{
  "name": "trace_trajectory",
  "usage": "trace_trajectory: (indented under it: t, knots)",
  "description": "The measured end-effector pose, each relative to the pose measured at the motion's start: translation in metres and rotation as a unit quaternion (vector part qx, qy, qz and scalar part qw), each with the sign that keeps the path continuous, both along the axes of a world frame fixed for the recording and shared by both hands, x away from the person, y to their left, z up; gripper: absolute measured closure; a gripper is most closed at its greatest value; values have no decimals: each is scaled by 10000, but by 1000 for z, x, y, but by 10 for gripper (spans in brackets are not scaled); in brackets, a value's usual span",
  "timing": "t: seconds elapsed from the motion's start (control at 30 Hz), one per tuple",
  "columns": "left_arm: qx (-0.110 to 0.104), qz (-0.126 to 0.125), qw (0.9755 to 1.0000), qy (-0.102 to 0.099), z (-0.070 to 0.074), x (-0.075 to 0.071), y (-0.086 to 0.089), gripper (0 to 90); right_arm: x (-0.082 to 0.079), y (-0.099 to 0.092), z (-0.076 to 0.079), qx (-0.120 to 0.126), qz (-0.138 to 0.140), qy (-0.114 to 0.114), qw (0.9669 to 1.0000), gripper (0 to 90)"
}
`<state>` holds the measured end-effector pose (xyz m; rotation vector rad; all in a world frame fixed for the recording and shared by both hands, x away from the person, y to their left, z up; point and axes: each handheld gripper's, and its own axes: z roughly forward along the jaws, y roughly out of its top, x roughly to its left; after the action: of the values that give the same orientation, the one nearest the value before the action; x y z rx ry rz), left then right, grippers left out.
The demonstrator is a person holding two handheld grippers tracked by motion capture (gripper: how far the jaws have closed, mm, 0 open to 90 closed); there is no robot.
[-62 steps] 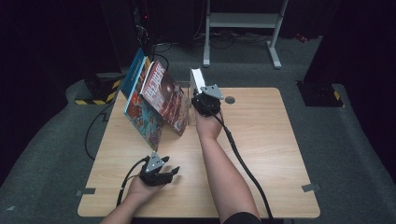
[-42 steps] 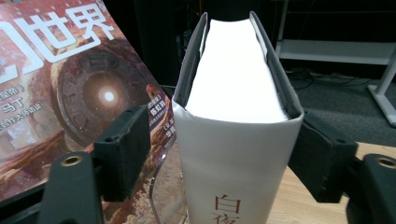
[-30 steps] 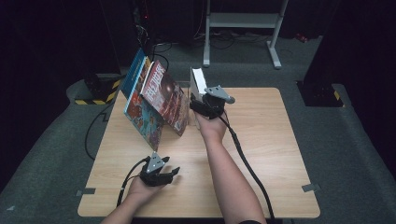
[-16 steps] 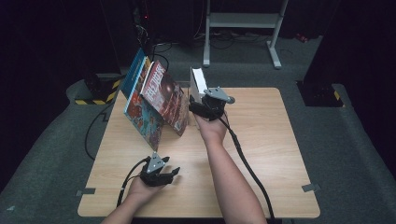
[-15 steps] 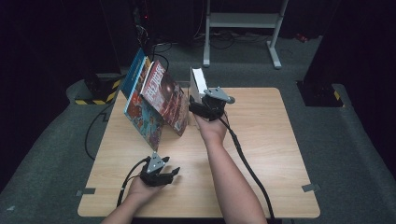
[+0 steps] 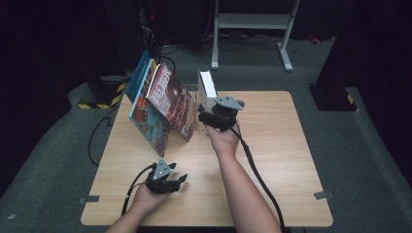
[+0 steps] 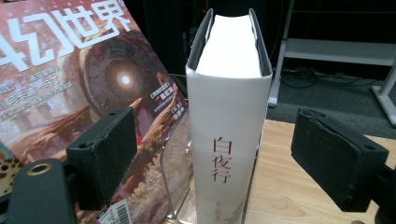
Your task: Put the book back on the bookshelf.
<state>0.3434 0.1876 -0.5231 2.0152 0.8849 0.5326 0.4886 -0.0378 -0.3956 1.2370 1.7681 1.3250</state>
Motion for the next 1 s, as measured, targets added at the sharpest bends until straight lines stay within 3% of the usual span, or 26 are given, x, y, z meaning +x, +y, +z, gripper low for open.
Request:
trace_trajectory:
  t: [0.43,0.6,1.0]
  knots:
    - [-4,-3,10000,11,0,0,0,344,-17,-8,-9,-64,177,123,9997,137]
    - [-37,-22,10000,45,-1,0,-1,335,-23,-15,-16,-96,207,15,9997,137]
    - [-3,-60,10000,71,0,0,-1,325,-42,-32,-37,-204,330,189,9991,136]
